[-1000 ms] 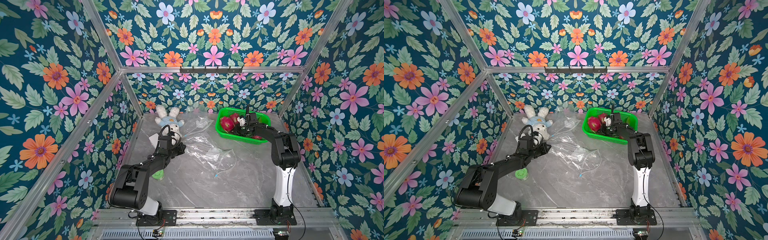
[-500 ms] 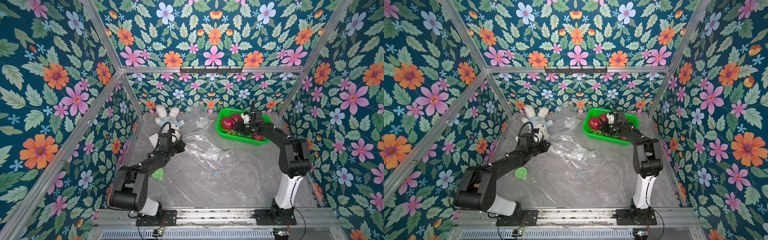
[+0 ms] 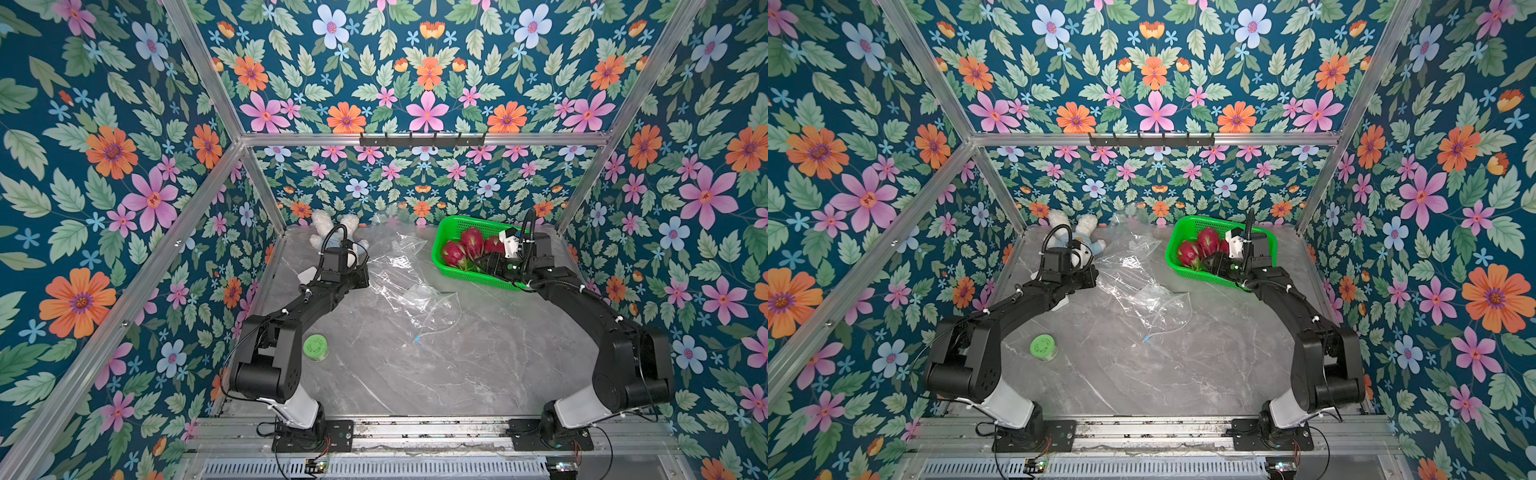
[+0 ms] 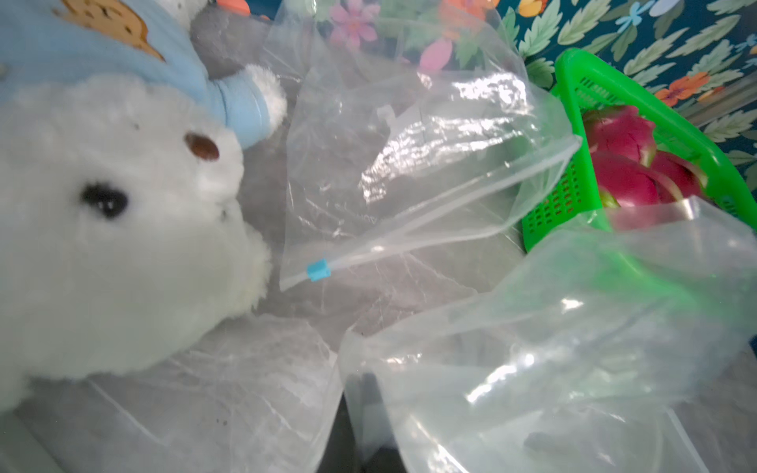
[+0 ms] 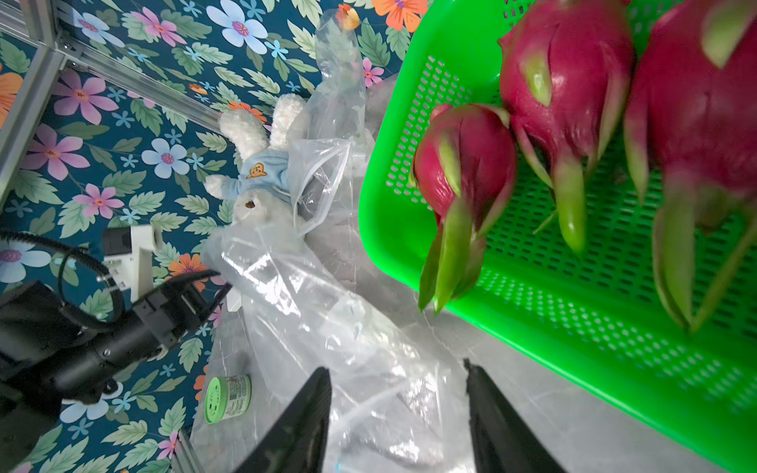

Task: Open the zip-top bag and take out the dragon fruit
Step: Place the dragon fruit in the basket, then place the zipper food storage bag at the center of the board.

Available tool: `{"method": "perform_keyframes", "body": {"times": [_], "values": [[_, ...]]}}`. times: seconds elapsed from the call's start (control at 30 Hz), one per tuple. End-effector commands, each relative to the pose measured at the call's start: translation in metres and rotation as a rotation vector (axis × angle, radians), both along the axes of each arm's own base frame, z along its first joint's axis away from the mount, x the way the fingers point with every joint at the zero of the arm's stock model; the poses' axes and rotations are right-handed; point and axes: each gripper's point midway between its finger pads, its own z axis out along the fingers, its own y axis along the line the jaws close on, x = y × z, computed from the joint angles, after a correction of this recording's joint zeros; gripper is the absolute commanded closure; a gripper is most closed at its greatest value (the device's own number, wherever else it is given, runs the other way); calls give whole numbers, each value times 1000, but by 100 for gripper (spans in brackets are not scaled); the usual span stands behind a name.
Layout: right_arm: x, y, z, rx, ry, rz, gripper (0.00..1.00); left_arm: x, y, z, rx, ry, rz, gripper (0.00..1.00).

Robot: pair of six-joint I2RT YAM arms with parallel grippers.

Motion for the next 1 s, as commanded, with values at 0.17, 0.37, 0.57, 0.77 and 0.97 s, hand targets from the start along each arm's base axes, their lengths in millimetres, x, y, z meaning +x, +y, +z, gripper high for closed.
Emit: {"method": "perform_keyframes", "body": {"times": [0.17,0.37,0.57,0.77,0.97], "values": [[-26,-8,-7,15,-27,-56,45,76,13,-15,218,-2,38,100],[-40,-20,-11,-18,-39,-106,44,92,12,-57,286,92,23,100],[-45,-53,-18,-66,-40,-225,39,90,16,-70,320,140,30,32],[-57,-84,-31,-172,-115,-306,36,83,23,2,275,-20,95,1],[-82,-126,-58,-398,-163,-441,32,47,34,82,196,-190,164,1]]}}
